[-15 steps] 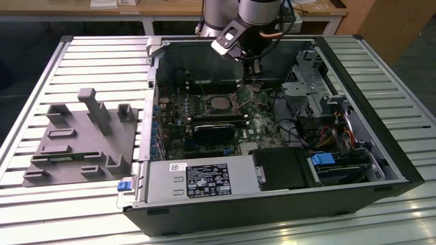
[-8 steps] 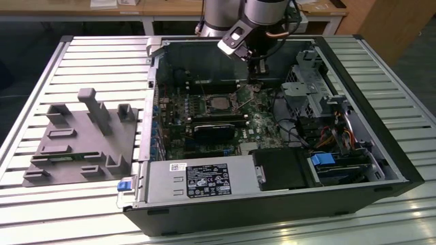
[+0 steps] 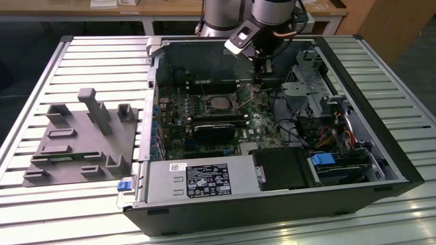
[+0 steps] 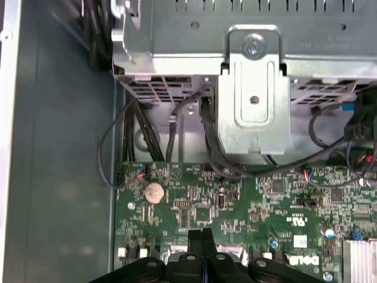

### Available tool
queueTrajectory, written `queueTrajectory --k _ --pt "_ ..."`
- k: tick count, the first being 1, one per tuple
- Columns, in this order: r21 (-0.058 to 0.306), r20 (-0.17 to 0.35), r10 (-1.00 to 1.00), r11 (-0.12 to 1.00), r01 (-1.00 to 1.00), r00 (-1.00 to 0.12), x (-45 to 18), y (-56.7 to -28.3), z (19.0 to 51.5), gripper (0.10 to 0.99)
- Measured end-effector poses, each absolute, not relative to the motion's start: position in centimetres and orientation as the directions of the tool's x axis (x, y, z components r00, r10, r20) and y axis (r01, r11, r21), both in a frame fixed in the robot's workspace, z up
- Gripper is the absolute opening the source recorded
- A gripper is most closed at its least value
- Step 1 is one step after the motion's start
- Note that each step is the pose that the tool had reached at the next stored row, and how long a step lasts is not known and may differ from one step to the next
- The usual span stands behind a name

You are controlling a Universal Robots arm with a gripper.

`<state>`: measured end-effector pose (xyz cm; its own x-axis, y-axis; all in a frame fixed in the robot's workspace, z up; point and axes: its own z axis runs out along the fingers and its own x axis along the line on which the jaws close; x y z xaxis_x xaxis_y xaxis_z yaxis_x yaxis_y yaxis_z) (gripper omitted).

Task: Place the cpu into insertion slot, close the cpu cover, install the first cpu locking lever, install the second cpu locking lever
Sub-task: 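Close the cpu cover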

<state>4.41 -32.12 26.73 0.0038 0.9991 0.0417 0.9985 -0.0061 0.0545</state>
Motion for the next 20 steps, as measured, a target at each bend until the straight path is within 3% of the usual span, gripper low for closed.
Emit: queueTrajectory --k 20 --pt "0.054 0.036 0.999 -0.006 0.999 0.004 5.3 -32.1 25.7 0.106"
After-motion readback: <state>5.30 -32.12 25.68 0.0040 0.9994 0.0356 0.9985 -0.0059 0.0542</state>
